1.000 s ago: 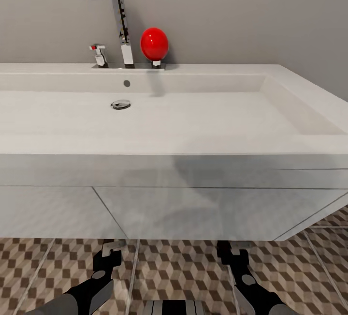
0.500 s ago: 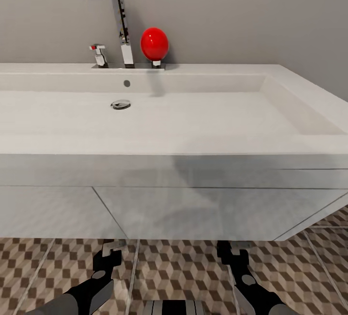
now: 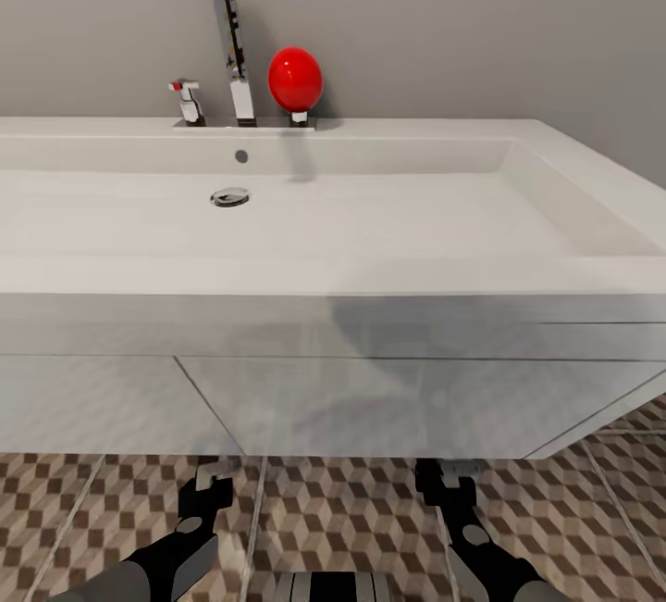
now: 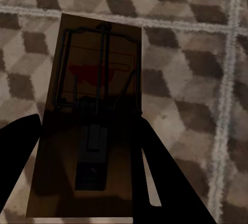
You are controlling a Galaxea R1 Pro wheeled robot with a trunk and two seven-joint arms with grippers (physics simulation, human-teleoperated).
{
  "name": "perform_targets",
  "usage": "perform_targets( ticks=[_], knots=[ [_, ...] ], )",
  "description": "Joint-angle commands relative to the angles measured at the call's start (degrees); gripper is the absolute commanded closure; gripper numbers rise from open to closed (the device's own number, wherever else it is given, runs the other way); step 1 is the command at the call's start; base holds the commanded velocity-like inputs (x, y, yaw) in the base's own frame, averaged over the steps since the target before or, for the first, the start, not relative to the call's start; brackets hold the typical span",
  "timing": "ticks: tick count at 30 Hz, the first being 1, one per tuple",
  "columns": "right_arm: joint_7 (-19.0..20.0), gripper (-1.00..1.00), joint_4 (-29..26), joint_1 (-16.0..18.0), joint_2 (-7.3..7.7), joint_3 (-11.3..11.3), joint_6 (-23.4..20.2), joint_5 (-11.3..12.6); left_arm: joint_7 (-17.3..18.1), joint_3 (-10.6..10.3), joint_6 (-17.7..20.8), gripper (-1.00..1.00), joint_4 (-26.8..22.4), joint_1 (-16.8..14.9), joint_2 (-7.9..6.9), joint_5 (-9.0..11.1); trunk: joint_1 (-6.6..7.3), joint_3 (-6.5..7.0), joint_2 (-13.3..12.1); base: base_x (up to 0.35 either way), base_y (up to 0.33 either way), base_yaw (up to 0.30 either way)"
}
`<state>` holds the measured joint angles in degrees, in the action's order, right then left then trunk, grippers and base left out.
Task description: Take the four mousetraps from the cabinet in the bathroom and place them on the bathroom floor. Make sure all four end up on the same floor surface, and ensure that at least two of them are either under or directly next to the same bathroom sink.
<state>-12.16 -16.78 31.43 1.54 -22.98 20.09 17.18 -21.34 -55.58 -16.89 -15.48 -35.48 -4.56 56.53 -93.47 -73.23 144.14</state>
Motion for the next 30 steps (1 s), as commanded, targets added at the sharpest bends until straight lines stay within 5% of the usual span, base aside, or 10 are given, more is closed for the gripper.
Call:
perform_targets(
  ticks=[1, 9, 25, 30],
  knots=[
    [-0.1, 1.0, 0.0, 0.0, 0.04, -0.5, 0.2, 0.7, -0.4, -0.5, -0.2, 1.0, -0.1, 0.0, -0.03, 0.4, -0.01, -0.27, 0.0, 0.0, 0.0, 0.0],
    [-0.1, 1.0, 0.1, 0.0, 0.04, -0.5, 0.2, 0.7, -0.4, -0.5, -0.2, 1.0, -0.1, 0.0, -0.01, 0.4, -0.22, -2.04, 0.1, 0.0, 0.0, 0.0],
    [-0.1, 1.0, 0.1, 0.0, 0.04, -0.5, 0.2, 0.7, -0.4, -0.5, -0.2, 1.0, -0.2, 0.0, 0.08, 0.4, -0.22, -2.04, 0.1, 0.0, 0.0, 0.0],
    [-0.2, 1.0, 0.1, 0.0, 0.04, -0.5, 0.2, 0.7, -1.0, -0.5, -0.2, 1.0, -0.2, -0.1, 0.1, 0.4, -0.32, -2.93, 0.2, 0.0, 0.0, 0.0]
  ],
)
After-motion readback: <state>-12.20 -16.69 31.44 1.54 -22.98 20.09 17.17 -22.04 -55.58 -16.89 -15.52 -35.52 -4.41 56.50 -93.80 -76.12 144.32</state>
